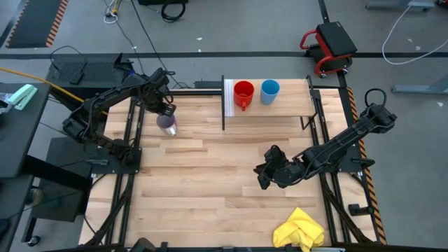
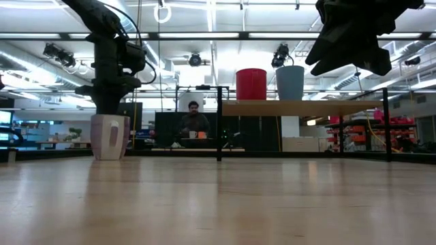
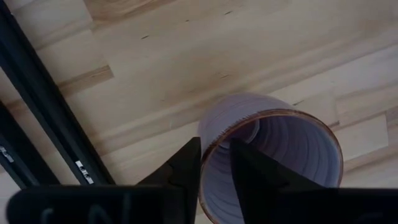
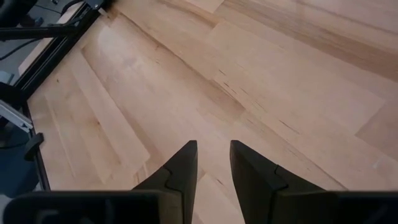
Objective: Stack small to large cups/mugs on shelf
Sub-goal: Put the purple mug on the shelf
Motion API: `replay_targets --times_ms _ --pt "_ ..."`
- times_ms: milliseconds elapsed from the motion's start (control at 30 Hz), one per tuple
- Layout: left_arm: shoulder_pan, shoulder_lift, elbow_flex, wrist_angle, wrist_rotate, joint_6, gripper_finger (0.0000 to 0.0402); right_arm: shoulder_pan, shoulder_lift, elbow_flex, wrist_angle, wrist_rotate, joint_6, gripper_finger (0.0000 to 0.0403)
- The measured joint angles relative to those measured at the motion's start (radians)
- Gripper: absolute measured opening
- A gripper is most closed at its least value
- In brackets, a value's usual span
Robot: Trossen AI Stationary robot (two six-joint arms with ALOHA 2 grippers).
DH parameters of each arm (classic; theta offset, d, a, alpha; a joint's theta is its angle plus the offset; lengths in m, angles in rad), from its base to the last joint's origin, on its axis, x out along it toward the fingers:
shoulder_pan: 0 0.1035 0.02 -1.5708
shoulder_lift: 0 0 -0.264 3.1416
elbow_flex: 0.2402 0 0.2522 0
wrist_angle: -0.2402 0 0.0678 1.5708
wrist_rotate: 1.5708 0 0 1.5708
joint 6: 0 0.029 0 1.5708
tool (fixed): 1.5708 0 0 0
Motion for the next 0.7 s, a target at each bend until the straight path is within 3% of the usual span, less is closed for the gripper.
replay_targets --times_ms 467,700 --pt "0.000 0.000 -0.057 0.027 -0.018 0.006 0.0097 0.000 0.000 0.000 0.000 0.000 0.000 0.0103" --pt "-0.004 0.000 -0.127 0.069 -0.018 0.001 0.0077 0.000 0.000 0.000 0.000 0.000 0.000 0.0103"
